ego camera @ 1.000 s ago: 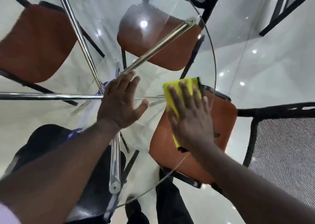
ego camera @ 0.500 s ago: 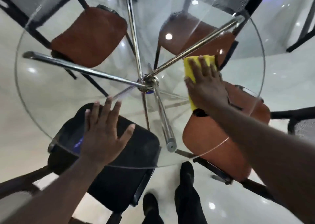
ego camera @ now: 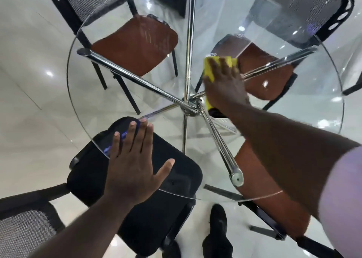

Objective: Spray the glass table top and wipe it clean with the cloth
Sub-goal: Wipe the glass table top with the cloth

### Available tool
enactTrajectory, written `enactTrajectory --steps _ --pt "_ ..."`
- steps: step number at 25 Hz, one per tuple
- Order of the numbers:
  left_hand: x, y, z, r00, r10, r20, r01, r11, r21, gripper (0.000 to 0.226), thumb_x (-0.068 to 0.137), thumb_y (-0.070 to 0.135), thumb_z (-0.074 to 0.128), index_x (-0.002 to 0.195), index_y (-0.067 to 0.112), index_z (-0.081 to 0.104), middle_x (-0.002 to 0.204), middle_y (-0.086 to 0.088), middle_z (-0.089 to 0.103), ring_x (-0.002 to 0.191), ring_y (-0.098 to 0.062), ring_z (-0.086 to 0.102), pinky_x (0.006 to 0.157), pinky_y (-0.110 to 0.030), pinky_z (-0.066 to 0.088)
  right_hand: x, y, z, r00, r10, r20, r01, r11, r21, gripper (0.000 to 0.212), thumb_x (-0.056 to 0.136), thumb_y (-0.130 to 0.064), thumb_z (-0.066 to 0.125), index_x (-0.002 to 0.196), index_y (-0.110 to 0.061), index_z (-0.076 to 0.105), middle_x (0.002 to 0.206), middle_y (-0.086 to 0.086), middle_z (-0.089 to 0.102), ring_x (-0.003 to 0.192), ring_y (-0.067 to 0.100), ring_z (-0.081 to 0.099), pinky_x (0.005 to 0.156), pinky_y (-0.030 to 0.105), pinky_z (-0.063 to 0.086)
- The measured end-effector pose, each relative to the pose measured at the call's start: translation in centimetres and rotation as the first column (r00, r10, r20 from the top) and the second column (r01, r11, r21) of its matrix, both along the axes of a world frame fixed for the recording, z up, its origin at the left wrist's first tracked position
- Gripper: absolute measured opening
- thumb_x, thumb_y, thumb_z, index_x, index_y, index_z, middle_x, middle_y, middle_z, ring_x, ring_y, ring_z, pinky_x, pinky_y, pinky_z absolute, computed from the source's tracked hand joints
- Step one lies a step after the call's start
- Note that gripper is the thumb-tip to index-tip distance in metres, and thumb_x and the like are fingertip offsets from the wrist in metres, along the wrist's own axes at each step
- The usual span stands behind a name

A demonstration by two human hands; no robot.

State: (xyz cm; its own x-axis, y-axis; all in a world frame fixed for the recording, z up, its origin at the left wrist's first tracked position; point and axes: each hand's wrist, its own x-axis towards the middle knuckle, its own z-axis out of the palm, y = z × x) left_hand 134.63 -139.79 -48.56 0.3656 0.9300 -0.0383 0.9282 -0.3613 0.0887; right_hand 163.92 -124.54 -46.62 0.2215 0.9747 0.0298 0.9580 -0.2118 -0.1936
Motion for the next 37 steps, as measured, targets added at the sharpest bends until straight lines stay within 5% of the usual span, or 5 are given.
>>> enactTrajectory --steps 9,15,23,27,37 --pt "-2.3 -4.8 4.1 0.987 0.144 0.078 -0.107 0.927 -0.358 0.1 0.088 0.079 -0.001 0.164 0.016 -0.022 0.167 -0.001 -0.04 0.155 -0.017 -0.037 0.126 -0.04 -0.019 -9.7 -18.4 2.1 0.934 0.343 -0.096 -0.352 0.929 -0.112 0.068 0.107 -0.066 0.035 0.17 -0.054 0.011 0.182 -0.018 0.002 0.17 0.019 0.004 0.133 0.061 0.016" --pt "1.1 -5.9 8.2 0.98 0.141 0.143 -0.058 0.881 -0.47 0.091 0.1 0.07 0.028 0.168 0.019 -0.004 0.174 0.001 -0.023 0.16 -0.016 -0.021 0.127 -0.038 -0.012 -4.5 -26.6 5.0 0.918 -0.324 -0.226 0.257 0.924 -0.283 0.074 0.096 -0.083 0.046 0.149 -0.084 -0.006 0.171 -0.026 -0.03 0.167 0.02 -0.017 0.122 0.08 0.007" --pt "8.0 -4.3 16.4 0.97 -0.035 0.242 0.141 0.888 -0.437 0.078 0.103 0.059 0.048 0.166 0.021 0.022 0.177 0.0 0.007 0.163 -0.02 0.009 0.132 -0.04 0.011 4.3 -28.8 13.0 0.797 -0.493 -0.348 0.326 0.837 -0.439 0.067 0.093 -0.042 0.075 0.156 -0.05 0.05 0.16 0.011 0.044 0.135 0.037 0.06 0.11 0.038 0.052" --pt "15.7 -5.1 24.8 0.885 -0.141 0.445 0.312 0.887 -0.34 0.052 0.099 0.051 0.063 0.143 0.022 0.059 0.145 -0.001 0.064 0.128 -0.016 0.063 0.105 -0.031 0.049 11.5 -34.0 23.5 0.792 -0.456 -0.407 0.354 0.885 -0.303 0.073 0.082 -0.047 0.083 0.151 -0.048 0.057 0.156 0.01 0.054 0.134 0.029 0.061 0.109 0.033 0.051" --pt "41.4 -18.3 40.8 0.644 -0.605 0.468 0.695 0.719 -0.027 0.04 0.09 0.059 0.068 0.121 0.034 0.069 0.117 0.011 0.073 0.111 -0.015 0.066 0.101 -0.039 0.054 29.0 -55.9 40.3 0.586 -0.574 -0.572 0.685 0.728 -0.03 0.12 0.073 -0.038 0.098 0.17 -0.038 0.028 0.154 0.012 0.054 0.137 0.03 0.057 0.099 0.034 0.048"
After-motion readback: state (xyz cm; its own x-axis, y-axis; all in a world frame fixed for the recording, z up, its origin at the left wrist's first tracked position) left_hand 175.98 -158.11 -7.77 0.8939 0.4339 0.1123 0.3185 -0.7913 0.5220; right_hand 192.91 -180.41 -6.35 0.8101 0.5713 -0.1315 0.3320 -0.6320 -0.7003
